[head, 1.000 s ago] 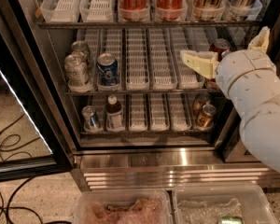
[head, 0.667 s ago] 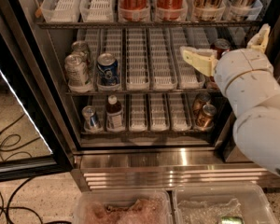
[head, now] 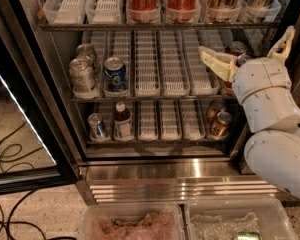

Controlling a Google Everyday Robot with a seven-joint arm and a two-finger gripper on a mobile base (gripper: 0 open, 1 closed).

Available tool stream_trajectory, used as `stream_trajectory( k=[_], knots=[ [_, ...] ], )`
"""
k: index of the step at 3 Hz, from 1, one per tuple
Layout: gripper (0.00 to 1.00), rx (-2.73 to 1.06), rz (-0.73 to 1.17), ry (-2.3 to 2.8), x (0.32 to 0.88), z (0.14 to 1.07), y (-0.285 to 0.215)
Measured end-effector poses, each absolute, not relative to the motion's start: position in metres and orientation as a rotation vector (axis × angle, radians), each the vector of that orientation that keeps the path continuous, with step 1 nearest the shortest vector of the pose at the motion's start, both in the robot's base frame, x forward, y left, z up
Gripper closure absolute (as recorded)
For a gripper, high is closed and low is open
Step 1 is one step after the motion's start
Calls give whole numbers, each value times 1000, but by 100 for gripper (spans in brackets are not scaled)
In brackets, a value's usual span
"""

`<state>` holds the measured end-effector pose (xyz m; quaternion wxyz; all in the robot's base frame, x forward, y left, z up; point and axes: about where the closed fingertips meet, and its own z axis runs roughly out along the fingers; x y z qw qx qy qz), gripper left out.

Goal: Pick redbull can from top shelf of fridge

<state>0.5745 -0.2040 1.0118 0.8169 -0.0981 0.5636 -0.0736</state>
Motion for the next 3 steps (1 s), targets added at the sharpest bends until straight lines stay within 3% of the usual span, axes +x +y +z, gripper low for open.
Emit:
stream_trajectory(
  k=[3],
  knots=[
    [6, -207, -168, 1186, 575, 1018, -202]
  ],
)
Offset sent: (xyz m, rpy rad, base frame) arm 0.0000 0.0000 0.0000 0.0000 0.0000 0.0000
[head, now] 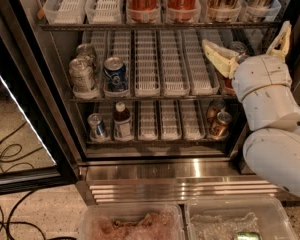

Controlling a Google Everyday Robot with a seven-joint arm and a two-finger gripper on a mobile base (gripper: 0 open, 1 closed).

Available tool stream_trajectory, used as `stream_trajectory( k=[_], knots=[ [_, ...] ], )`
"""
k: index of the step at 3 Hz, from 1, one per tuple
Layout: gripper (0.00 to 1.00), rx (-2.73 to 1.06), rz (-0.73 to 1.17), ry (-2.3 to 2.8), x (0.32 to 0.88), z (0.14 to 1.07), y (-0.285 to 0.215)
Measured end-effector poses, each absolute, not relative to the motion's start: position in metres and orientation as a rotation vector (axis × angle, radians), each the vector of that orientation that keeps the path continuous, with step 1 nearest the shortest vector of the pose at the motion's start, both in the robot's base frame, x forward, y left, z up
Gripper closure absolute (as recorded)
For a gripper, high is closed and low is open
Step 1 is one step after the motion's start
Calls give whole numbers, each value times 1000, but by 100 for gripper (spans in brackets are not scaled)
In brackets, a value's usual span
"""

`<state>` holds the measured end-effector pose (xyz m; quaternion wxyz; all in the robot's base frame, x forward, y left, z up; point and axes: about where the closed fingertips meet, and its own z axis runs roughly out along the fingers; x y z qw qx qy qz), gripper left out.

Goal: Pick redbull can from top shelf of fridge

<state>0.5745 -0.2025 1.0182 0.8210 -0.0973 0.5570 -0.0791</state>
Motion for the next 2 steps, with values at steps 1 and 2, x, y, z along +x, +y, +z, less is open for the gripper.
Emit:
stream_trajectory(
  k=[1, 2],
  knots=[
    [9, -192, -179, 1166, 577, 1023, -202],
    [7, -163, -190, 1144, 585, 1030, -202]
  ],
)
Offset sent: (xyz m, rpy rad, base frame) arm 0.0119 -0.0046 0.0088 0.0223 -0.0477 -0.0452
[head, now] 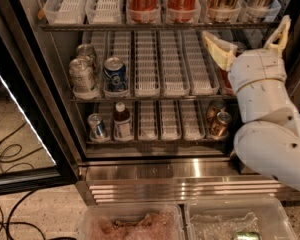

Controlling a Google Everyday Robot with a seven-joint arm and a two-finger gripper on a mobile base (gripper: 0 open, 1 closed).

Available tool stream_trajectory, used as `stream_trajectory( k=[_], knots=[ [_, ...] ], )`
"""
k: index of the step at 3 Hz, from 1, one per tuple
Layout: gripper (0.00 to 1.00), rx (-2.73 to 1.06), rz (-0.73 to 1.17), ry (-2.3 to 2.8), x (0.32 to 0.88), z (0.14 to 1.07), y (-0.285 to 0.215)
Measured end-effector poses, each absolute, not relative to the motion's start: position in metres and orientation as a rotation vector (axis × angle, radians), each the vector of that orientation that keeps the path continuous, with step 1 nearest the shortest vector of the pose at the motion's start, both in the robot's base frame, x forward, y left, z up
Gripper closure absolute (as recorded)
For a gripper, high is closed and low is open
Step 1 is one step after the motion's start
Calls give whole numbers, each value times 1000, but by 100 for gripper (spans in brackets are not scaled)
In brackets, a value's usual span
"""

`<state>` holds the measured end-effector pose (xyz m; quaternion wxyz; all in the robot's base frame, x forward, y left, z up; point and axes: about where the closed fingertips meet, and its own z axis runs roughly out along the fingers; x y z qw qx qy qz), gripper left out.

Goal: Pick redbull can from top shelf of fridge

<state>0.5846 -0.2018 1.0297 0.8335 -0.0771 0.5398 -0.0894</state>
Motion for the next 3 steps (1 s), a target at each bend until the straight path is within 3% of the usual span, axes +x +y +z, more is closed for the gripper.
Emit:
stream_trajectory(
  k=[2, 3],
  knots=[
    [5, -102, -237, 1109, 592, 1037, -211],
    [22, -102, -237, 1109, 592, 1037, -211]
  ],
)
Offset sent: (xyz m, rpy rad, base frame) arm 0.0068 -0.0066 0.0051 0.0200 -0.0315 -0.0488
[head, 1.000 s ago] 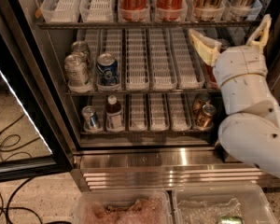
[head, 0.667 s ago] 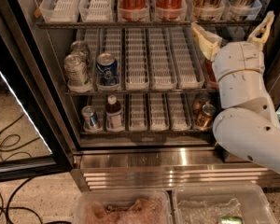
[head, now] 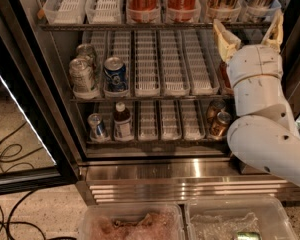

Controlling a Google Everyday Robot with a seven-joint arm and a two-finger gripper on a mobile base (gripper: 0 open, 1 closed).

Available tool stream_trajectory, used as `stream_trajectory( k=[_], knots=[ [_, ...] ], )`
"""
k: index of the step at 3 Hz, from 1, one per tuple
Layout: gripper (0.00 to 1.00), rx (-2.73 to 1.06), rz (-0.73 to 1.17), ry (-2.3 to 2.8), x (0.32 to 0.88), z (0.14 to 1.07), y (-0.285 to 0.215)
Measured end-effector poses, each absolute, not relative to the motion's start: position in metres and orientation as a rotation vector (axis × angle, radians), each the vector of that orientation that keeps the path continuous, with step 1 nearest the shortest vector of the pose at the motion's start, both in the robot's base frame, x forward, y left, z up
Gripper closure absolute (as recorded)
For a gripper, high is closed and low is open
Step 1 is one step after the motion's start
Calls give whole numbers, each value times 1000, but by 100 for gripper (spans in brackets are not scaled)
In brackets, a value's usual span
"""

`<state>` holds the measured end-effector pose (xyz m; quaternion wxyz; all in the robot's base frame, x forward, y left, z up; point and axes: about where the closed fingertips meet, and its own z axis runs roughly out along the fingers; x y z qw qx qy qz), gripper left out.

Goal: Pick redbull can from top shelf of fridge

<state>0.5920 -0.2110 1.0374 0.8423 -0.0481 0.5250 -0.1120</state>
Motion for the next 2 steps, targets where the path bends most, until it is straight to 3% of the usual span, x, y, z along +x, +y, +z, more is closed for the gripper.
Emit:
stream_trajectory(
  k=[2],
  knots=[
    [25, -92, -241, 1091, 595, 1043, -211]
  ],
)
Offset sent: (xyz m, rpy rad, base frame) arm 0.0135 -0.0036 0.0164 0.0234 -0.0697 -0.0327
